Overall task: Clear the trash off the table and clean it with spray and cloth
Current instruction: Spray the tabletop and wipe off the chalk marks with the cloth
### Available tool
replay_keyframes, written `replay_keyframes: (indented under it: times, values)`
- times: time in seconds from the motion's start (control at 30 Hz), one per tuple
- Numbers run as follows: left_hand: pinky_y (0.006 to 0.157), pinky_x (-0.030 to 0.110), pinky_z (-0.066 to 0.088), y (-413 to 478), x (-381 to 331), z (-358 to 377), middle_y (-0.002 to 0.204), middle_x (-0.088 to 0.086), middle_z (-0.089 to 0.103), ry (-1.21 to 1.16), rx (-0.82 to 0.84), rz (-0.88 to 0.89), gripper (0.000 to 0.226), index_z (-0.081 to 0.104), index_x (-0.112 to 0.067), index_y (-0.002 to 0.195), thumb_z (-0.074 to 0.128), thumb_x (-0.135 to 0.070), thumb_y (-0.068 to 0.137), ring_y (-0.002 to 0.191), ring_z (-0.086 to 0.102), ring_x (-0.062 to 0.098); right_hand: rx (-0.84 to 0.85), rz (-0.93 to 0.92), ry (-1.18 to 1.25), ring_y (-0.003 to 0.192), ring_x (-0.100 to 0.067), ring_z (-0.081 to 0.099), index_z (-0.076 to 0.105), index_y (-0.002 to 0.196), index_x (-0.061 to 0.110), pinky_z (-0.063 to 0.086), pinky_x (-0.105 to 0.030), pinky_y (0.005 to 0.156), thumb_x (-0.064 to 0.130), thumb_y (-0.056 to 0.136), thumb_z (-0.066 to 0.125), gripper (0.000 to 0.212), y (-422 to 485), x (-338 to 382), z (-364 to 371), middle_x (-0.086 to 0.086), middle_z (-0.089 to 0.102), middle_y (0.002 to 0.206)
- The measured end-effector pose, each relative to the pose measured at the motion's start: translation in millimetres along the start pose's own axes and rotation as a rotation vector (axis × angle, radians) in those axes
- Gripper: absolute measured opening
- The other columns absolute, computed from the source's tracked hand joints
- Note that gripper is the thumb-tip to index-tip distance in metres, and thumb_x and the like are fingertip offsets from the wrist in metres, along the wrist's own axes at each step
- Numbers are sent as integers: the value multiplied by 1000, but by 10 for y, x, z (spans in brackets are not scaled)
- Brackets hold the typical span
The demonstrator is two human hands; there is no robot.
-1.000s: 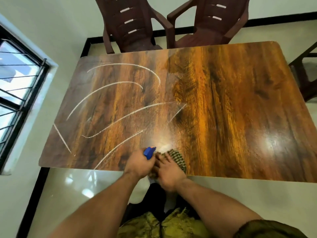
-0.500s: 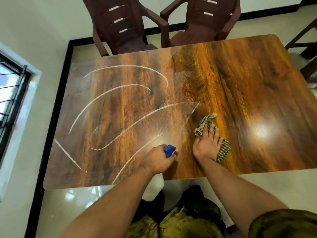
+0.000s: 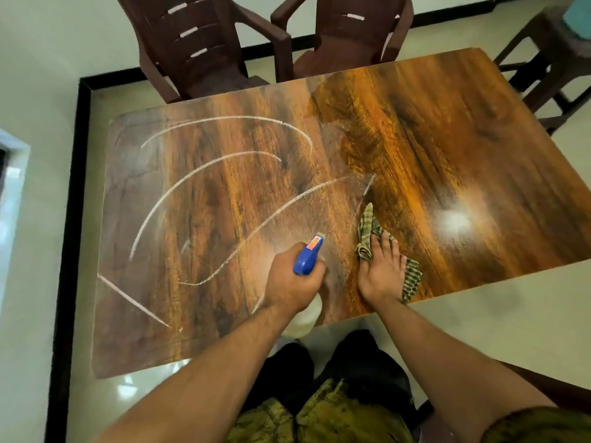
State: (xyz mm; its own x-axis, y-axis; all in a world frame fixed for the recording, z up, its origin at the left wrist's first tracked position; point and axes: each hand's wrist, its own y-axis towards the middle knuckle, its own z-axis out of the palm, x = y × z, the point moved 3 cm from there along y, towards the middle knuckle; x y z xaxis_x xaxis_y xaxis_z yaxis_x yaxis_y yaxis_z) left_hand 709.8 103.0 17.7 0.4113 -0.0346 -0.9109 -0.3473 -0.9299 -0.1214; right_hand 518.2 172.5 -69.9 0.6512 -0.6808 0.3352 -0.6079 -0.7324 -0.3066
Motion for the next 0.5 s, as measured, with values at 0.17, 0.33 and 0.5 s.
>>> replay_keyframes:
  times: [0.17,0.33,0.5]
  values:
    - [52,30,32,-188,84,-76,54,-10,42,-4,2,9,28,40,-30,65,61,-31,84,49,35,11,-1,19,0,154,-20,-4,18,159,23,-4,-43,123,34,103,41,63,-148,72,75,2,3,168]
    - [52,28,34,-249,160,-104,56,-8,45,118,20,-38,23,45,-28,70,62,-33,85,50,40,12,12,-40,-74,154,-20,-4,15,160,24,-2,-43,124,38,104,38,62,-164,-1,25,1,3,168]
    - [51,26,30,-215,151,-78,52,-8,43,131,54,-79,33,41,-26,60,63,-28,84,49,38,11,-61,271,31,154,-29,-4,10,160,20,0,-49,122,36,100,42,70,-145,262,92,-8,-1,168]
